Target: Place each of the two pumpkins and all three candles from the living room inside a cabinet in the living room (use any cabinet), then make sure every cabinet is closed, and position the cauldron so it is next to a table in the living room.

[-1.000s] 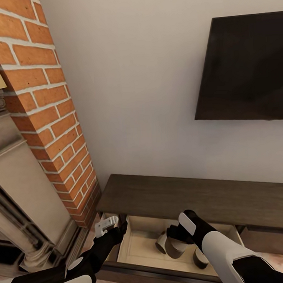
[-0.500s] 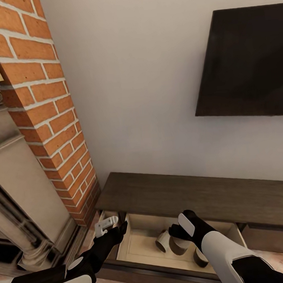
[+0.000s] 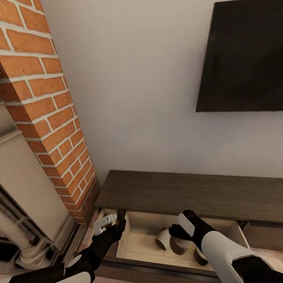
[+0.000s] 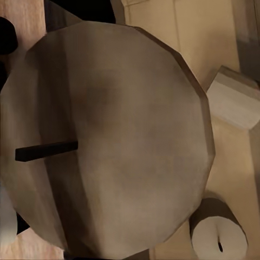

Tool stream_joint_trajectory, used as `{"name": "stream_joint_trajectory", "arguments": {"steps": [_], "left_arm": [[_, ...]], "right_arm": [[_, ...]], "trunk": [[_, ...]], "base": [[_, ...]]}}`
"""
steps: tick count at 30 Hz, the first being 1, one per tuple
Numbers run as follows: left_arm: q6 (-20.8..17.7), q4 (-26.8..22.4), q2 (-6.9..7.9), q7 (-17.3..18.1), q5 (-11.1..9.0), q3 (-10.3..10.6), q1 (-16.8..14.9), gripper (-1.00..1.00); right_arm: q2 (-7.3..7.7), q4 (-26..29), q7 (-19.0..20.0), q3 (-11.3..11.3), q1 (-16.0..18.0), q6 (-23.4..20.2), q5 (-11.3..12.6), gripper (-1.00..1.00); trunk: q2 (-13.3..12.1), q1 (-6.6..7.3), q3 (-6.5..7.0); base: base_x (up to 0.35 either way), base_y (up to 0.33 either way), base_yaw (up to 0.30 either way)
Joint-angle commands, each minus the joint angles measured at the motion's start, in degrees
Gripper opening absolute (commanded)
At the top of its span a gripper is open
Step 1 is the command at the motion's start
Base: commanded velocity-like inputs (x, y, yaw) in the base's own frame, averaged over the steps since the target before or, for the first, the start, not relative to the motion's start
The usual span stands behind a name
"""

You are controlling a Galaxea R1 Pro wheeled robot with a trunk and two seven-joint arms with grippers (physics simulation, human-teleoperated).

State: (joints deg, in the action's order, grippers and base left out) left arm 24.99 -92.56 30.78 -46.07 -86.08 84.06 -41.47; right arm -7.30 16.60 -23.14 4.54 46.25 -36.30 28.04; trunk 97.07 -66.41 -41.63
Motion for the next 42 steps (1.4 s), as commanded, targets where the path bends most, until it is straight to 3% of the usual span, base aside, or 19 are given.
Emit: {"name": "stream_joint_trajectory", "arguments": {"steps": [1,25,42], "left_arm": [[0.25,-0.07,0.08,-0.10,-0.21,0.09,-0.11,1.00],[0.23,-0.07,0.42,-0.07,-0.23,-0.03,-0.11,1.00],[0.23,-0.07,0.42,-0.07,-0.23,-0.03,-0.11,1.00]], "right_arm": [[0.04,0.10,-0.43,0.47,0.04,-0.18,0.66,-1.00],[0.17,0.19,-0.52,0.47,-0.02,0.06,0.53,-1.00],[0.33,0.10,-0.41,0.47,-0.02,5.71,0.44,-1.00]], "trunk": [[0.45,-0.22,-0.24],[10.07,-5.49,-4.55],[16.89,-9.23,-7.60]], "base": [[0.000,0.000,0.000],[0.000,0.000,0.000],[0.000,0.000,0.000]]}}
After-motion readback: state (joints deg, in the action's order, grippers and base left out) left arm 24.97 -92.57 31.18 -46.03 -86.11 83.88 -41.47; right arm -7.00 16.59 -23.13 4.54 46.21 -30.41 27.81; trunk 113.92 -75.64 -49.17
